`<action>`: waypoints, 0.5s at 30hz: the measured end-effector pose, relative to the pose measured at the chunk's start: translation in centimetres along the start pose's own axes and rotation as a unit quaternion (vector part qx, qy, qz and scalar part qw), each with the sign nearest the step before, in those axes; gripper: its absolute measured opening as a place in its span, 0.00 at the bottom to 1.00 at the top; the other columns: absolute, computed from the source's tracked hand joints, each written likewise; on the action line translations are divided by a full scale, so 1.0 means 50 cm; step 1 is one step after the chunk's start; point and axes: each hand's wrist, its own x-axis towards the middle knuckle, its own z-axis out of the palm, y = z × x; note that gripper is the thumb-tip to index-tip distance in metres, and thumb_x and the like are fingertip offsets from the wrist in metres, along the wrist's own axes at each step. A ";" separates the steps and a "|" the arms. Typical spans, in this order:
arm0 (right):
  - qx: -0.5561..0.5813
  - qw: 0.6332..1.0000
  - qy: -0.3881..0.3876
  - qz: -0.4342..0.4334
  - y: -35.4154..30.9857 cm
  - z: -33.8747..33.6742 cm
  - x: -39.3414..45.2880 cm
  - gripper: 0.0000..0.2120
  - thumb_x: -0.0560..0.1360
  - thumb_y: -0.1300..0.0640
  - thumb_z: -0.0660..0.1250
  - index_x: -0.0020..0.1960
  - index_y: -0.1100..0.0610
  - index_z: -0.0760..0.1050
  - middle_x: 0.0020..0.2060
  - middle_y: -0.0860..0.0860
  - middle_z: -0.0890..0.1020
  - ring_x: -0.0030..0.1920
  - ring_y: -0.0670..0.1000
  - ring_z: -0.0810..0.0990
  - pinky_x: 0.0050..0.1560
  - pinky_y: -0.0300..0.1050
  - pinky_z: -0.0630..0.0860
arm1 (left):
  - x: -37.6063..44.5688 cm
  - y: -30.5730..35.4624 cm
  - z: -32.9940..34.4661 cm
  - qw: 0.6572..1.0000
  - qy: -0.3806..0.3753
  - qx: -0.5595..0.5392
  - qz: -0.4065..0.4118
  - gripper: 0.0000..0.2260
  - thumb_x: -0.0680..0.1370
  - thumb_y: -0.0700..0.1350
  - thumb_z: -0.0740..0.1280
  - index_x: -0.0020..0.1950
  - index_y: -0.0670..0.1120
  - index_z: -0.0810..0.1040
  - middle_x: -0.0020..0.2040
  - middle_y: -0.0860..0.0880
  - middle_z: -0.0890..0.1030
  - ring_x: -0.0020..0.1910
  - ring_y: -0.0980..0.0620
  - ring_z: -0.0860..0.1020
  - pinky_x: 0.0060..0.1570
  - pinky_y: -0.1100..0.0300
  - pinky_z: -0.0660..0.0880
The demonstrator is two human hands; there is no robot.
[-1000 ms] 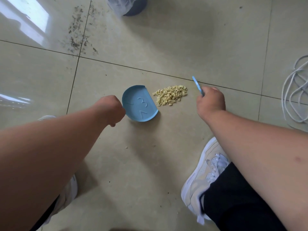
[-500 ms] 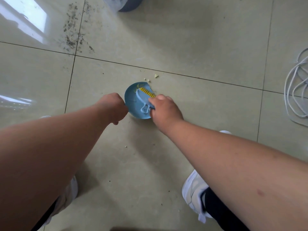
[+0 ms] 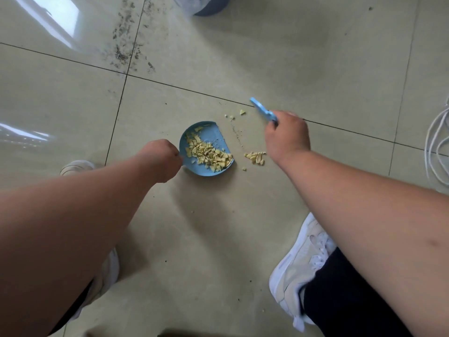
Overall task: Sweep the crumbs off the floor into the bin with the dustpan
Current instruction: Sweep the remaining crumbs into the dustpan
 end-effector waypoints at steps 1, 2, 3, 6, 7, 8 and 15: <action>-0.016 1.000 0.007 0.022 0.010 -0.005 0.016 0.14 0.78 0.60 0.60 0.57 0.57 0.83 0.50 0.59 0.83 0.52 0.61 0.79 0.45 0.46 0.67 | 0.002 -0.009 -0.001 1.000 0.000 -0.003 -0.004 0.13 0.80 0.42 0.65 0.41 0.36 0.81 0.43 0.34 0.86 0.41 0.35 0.87 0.41 0.47 0.85; -0.028 0.999 0.012 0.045 0.016 -0.008 0.031 0.15 0.78 0.60 0.60 0.57 0.57 0.83 0.51 0.60 0.84 0.53 0.62 0.79 0.46 0.46 0.69 | 0.005 -0.018 -0.002 1.000 0.000 -0.006 -0.009 0.13 0.80 0.43 0.64 0.39 0.38 0.80 0.40 0.35 0.87 0.37 0.37 0.88 0.36 0.50 0.85; -0.036 0.997 0.013 0.067 0.020 -0.007 0.042 0.15 0.78 0.60 0.60 0.58 0.57 0.82 0.51 0.60 0.84 0.53 0.62 0.80 0.45 0.46 0.69 | 0.009 -0.026 -0.003 1.000 -0.001 -0.010 -0.012 0.14 0.80 0.43 0.64 0.37 0.40 0.80 0.37 0.37 0.87 0.33 0.40 0.88 0.32 0.55 0.82; -0.040 0.995 -0.011 0.090 0.005 0.010 0.050 0.14 0.78 0.59 0.60 0.57 0.56 0.82 0.50 0.59 0.85 0.51 0.62 0.81 0.45 0.43 0.69 | 0.018 -0.037 -0.005 1.000 -0.003 -0.019 -0.014 0.15 0.81 0.44 0.63 0.36 0.43 0.81 0.33 0.44 0.87 0.27 0.48 0.87 0.28 0.63 0.75; -0.036 0.996 -0.022 0.076 -0.007 0.018 0.044 0.15 0.78 0.59 0.60 0.59 0.55 0.82 0.50 0.58 0.85 0.52 0.61 0.81 0.45 0.43 0.70 | 0.019 -0.037 -0.006 1.000 -0.004 -0.021 -0.013 0.15 0.81 0.44 0.63 0.37 0.43 0.81 0.32 0.44 0.87 0.26 0.49 0.86 0.28 0.64 0.74; -0.033 0.998 -0.033 0.052 -0.020 0.027 0.035 0.15 0.78 0.58 0.61 0.60 0.54 0.82 0.50 0.58 0.85 0.52 0.61 0.81 0.47 0.43 0.72 | 0.019 -0.037 -0.007 1.000 -0.005 -0.021 -0.012 0.14 0.81 0.43 0.63 0.37 0.43 0.81 0.32 0.44 0.87 0.26 0.49 0.86 0.27 0.64 0.75; -0.028 0.980 -0.154 -0.124 -0.095 0.083 -0.073 0.15 0.77 0.61 0.62 0.62 0.53 0.80 0.49 0.55 0.83 0.56 0.59 0.75 0.52 0.48 0.74 | 0.017 -0.034 -0.012 1.000 -0.009 -0.016 -0.007 0.14 0.81 0.43 0.63 0.40 0.41 0.83 0.34 0.43 0.87 0.28 0.47 0.87 0.27 0.64 0.74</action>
